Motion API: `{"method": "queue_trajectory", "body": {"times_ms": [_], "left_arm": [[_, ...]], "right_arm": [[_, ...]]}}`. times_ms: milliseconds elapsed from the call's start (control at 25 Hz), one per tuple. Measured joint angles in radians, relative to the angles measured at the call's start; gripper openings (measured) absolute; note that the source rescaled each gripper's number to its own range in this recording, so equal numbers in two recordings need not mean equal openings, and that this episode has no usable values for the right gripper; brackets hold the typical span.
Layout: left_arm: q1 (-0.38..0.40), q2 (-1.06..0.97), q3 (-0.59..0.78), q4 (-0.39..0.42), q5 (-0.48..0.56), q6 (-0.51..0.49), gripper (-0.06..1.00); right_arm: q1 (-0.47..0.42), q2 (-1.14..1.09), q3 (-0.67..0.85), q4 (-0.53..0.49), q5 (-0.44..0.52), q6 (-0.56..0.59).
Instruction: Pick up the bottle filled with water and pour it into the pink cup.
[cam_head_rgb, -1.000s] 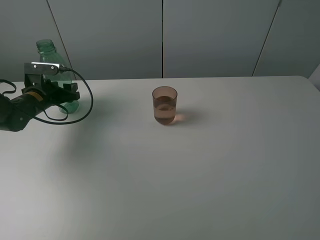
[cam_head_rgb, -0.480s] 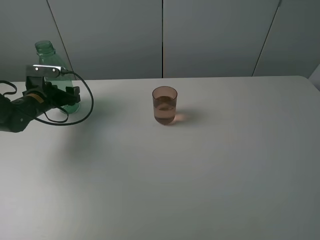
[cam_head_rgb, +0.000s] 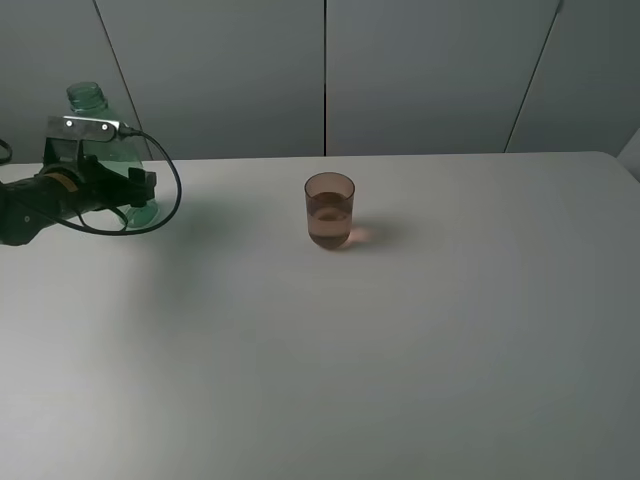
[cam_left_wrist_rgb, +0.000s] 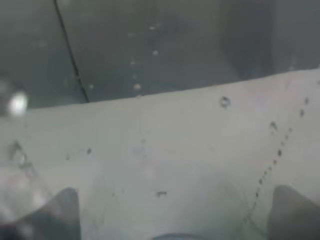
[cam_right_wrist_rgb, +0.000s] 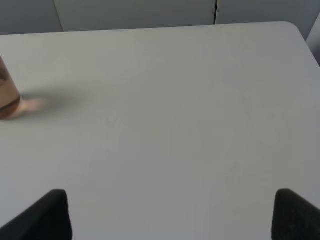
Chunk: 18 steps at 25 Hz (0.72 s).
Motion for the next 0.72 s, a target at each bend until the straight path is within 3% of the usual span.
{"method": "queue_trajectory", "body": {"times_ms": [280,560,720], "left_arm": [[0.000,-0.096,0.096,0.000,0.139,0.002,0.99],[0.000,-0.252,0.172,0.000,0.461,-0.001,0.99],[0.000,-0.432,0.182,0.031,0.655,-0.082,0.99]], "right_arm": [[0.000,0.000,0.000,0.000,0.000,0.000],[0.000,0.000,0.000,0.000,0.000,0.000],[0.000,0.000,0.000,0.000,0.000,0.000]]}}
